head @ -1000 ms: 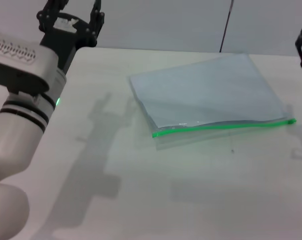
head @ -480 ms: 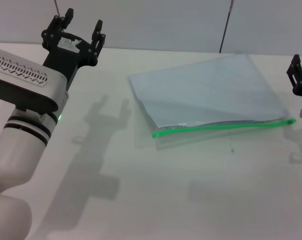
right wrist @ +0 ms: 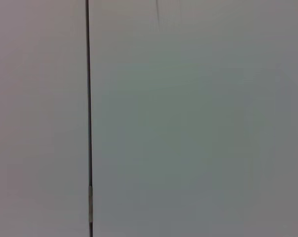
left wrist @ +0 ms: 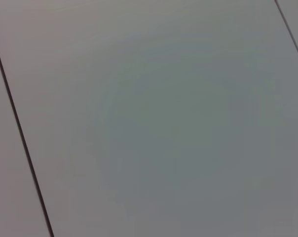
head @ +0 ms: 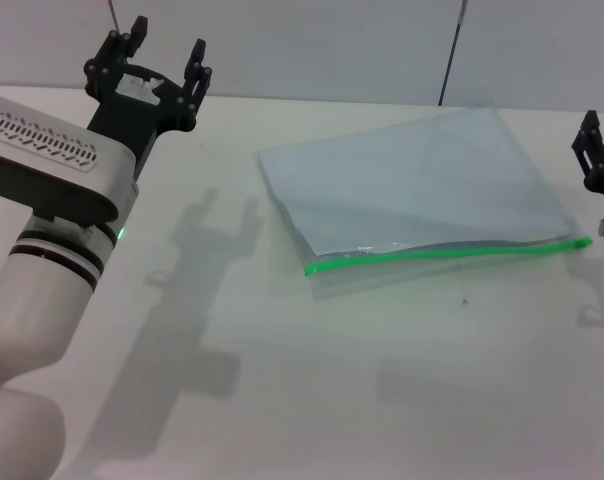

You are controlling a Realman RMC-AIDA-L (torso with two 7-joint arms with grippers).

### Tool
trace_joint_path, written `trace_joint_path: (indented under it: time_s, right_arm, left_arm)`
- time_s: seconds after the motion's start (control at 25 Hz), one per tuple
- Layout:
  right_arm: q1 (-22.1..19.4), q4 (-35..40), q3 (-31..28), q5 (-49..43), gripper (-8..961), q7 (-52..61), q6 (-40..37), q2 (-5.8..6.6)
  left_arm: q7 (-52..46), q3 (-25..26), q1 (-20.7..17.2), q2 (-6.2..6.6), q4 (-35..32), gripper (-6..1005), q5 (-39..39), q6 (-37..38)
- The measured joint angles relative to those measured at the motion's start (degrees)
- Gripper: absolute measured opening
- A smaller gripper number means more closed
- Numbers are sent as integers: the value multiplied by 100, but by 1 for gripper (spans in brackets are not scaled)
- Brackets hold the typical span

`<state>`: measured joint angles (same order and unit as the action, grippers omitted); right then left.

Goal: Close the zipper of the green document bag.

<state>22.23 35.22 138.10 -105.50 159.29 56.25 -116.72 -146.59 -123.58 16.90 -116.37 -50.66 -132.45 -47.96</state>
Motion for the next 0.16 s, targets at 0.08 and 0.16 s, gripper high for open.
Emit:
trace_joint_path:
  time_s: [0.08, 0.16]
  right_arm:
    - [6, -1, 1, 1, 753, -1, 0, 0]
    - [11, -2, 3, 2, 753, -4, 0, 0]
  left_arm:
    - [0, 0, 9, 0, 2, 622, 0, -2]
    - [0, 0, 13, 0, 3, 622, 0, -4]
